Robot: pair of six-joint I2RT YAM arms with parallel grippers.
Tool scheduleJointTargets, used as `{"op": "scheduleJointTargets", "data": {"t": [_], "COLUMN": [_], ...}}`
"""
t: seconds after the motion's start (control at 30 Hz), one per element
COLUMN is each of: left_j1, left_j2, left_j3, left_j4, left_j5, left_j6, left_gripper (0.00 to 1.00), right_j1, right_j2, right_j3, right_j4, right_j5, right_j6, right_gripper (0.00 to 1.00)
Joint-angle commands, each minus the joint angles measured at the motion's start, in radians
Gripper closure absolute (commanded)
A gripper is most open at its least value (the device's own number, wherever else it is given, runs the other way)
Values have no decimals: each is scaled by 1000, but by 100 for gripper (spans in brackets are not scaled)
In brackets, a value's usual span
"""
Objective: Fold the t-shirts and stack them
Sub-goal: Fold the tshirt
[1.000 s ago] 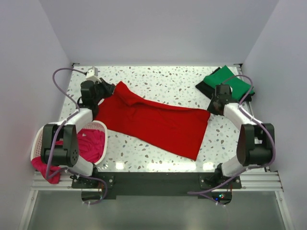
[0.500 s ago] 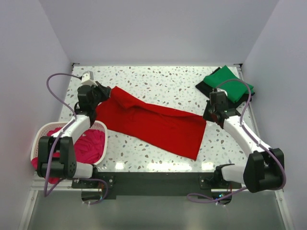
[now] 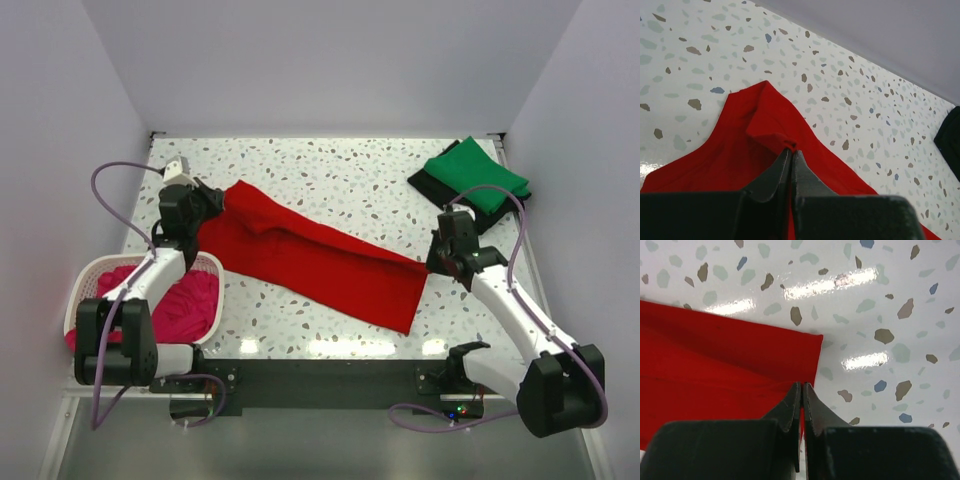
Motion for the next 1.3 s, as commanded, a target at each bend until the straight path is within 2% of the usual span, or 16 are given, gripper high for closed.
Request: {"op": "scheduleJointTargets", "data": {"t": [0.0,0.57,0.6,0.67,0.7,0.83,1.07,1.27], "left_j1": [12,12,12,12,12,12,12,12], "left_j2": [-55,-158,-157,-157,-155,-150,-138,-124], "left_j3": [-22,-128,-134,-137,-138,-138,-137,-135], "left_j4": [0,-24,-24,-23,-23,-23,-23,-23], "left_j5": [-33,-49,-49,-47,-47,-49,-62,-62], "left_j6": [14,8,9,11,11,18,28,31], "left_gripper": [100,100,100,100,100,100,100,100], "right_j1": [19,140,146,165,178,208,263,496], "right_j2": [-39,-24,-24,-34,-42,-79,-65,24], "right_j3": [-33,-41,-38,-37,-33,-12,14,51], "right_j4": [-28,-90,-103,-115,-127,-156,-117,110], "right_j5": [6,90,93,98,101,110,96,101], "right_j6": [4,79,82,96,101,119,130,151], "right_gripper": [100,100,98,84,71,57,55,56]}}
